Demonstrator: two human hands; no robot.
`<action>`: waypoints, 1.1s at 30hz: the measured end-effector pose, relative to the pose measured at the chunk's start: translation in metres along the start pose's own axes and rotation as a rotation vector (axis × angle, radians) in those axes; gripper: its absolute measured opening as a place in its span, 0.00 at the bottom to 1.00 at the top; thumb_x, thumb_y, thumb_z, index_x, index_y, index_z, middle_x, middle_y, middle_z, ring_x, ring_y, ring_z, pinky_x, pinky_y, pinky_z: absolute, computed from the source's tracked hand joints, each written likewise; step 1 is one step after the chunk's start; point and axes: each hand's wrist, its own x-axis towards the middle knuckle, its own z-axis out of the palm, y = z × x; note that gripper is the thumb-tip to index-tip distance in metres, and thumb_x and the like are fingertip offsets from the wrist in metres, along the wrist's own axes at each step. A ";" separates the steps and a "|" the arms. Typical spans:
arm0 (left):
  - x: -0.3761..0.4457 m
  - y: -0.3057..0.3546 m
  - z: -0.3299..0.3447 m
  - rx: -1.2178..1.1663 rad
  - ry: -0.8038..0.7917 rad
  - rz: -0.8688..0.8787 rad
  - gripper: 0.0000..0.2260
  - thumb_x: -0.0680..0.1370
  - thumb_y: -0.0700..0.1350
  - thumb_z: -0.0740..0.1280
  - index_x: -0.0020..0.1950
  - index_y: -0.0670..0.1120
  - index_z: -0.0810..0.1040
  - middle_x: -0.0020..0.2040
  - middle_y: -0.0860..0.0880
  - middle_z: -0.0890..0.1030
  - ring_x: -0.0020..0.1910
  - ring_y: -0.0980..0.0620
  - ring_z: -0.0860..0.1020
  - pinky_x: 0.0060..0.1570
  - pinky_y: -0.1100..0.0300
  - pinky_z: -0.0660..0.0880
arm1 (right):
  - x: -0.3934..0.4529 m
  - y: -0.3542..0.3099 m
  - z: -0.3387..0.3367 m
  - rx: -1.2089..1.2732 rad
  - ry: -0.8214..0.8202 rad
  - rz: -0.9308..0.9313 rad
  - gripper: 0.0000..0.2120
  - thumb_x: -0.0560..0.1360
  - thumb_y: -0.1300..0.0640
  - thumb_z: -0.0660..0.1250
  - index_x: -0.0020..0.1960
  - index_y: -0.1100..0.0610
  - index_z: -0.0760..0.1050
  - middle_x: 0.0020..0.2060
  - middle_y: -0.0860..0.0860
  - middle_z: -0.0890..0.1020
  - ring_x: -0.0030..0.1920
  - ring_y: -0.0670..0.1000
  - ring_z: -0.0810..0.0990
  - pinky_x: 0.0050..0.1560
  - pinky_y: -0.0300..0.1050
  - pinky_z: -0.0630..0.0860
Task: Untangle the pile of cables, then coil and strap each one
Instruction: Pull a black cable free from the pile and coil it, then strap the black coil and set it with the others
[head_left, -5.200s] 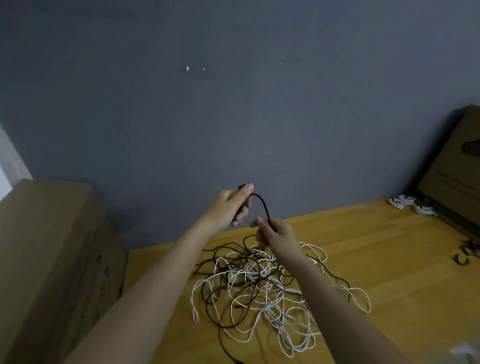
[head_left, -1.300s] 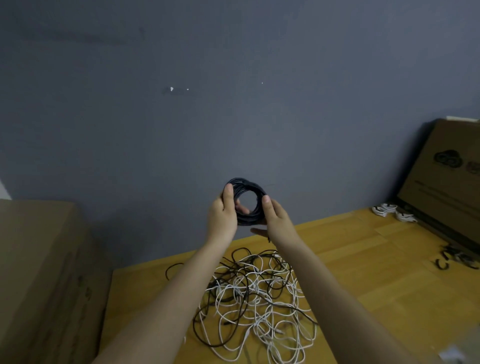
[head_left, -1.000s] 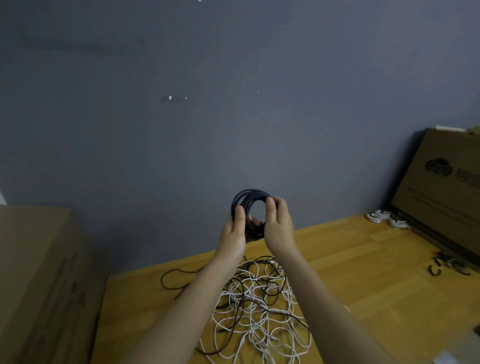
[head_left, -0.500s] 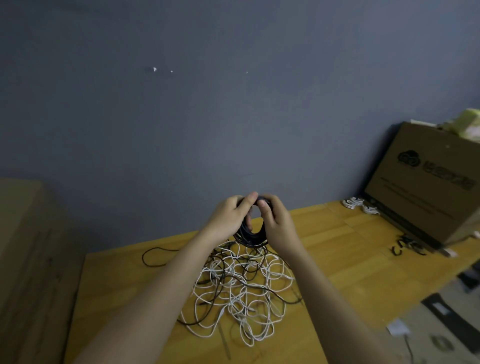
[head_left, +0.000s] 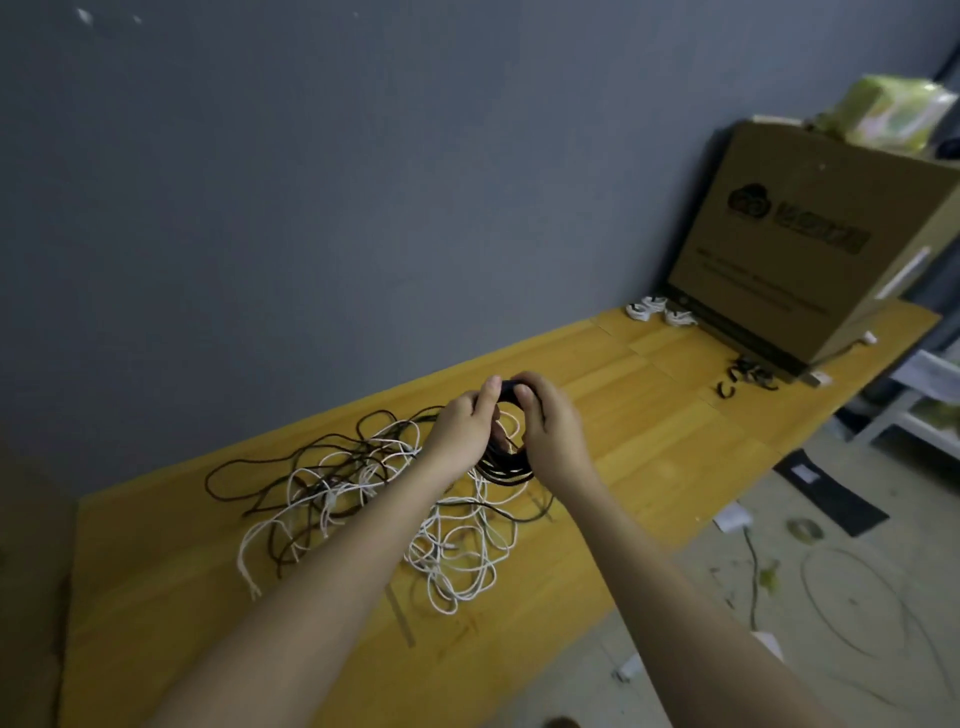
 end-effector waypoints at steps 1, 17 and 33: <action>0.005 0.002 0.009 0.017 -0.034 -0.026 0.24 0.82 0.60 0.49 0.34 0.50 0.74 0.24 0.56 0.77 0.27 0.64 0.75 0.27 0.70 0.65 | 0.000 0.011 -0.006 0.000 -0.002 0.015 0.11 0.82 0.58 0.56 0.54 0.58 0.77 0.47 0.51 0.81 0.49 0.50 0.77 0.48 0.42 0.71; 0.119 0.063 0.298 0.016 -0.339 -0.249 0.17 0.82 0.57 0.52 0.57 0.48 0.74 0.48 0.52 0.80 0.43 0.53 0.80 0.44 0.54 0.75 | 0.018 0.258 -0.241 -0.003 0.035 0.427 0.11 0.83 0.53 0.55 0.57 0.56 0.74 0.44 0.45 0.77 0.42 0.38 0.75 0.39 0.26 0.69; 0.272 0.102 0.463 0.267 -0.266 -0.221 0.09 0.82 0.48 0.54 0.52 0.52 0.74 0.44 0.57 0.80 0.44 0.49 0.80 0.45 0.48 0.78 | 0.126 0.455 -0.394 -0.022 0.077 0.621 0.08 0.83 0.53 0.55 0.52 0.52 0.72 0.42 0.42 0.76 0.43 0.38 0.74 0.39 0.30 0.67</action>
